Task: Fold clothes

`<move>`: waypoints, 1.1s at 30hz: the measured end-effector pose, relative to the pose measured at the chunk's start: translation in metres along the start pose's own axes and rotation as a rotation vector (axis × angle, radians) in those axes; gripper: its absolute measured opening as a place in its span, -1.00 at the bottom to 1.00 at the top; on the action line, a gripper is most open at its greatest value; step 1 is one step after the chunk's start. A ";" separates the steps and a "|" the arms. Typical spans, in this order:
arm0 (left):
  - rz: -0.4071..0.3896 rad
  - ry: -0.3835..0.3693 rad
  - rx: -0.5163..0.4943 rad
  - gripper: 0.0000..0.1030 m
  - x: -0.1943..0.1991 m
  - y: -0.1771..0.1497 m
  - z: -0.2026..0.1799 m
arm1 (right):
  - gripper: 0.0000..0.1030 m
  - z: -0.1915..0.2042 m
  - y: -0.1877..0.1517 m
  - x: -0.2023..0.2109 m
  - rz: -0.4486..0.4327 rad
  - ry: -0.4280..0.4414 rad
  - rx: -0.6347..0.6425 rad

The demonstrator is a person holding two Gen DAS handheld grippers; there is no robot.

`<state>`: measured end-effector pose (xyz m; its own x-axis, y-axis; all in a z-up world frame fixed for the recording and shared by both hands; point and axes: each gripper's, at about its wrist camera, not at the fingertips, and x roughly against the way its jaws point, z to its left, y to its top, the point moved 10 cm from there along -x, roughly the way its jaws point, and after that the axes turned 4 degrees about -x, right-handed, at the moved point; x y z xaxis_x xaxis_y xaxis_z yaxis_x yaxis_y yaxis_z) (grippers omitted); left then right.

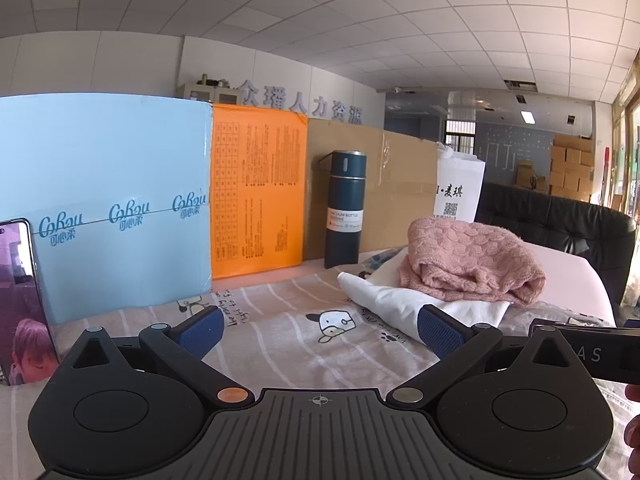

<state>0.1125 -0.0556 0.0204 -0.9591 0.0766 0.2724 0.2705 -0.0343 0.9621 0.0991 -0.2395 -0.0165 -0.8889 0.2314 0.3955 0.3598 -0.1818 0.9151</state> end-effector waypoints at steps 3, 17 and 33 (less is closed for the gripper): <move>0.004 0.007 0.004 1.00 -0.001 -0.001 0.002 | 1.00 0.000 0.000 0.000 0.001 0.000 0.000; 0.003 -0.017 0.000 1.00 -0.001 -0.002 -0.002 | 1.00 -0.001 -0.001 0.000 0.008 0.001 0.001; 0.015 -0.022 0.002 1.00 -0.003 -0.004 -0.003 | 1.00 -0.002 -0.002 -0.002 0.009 -0.002 0.004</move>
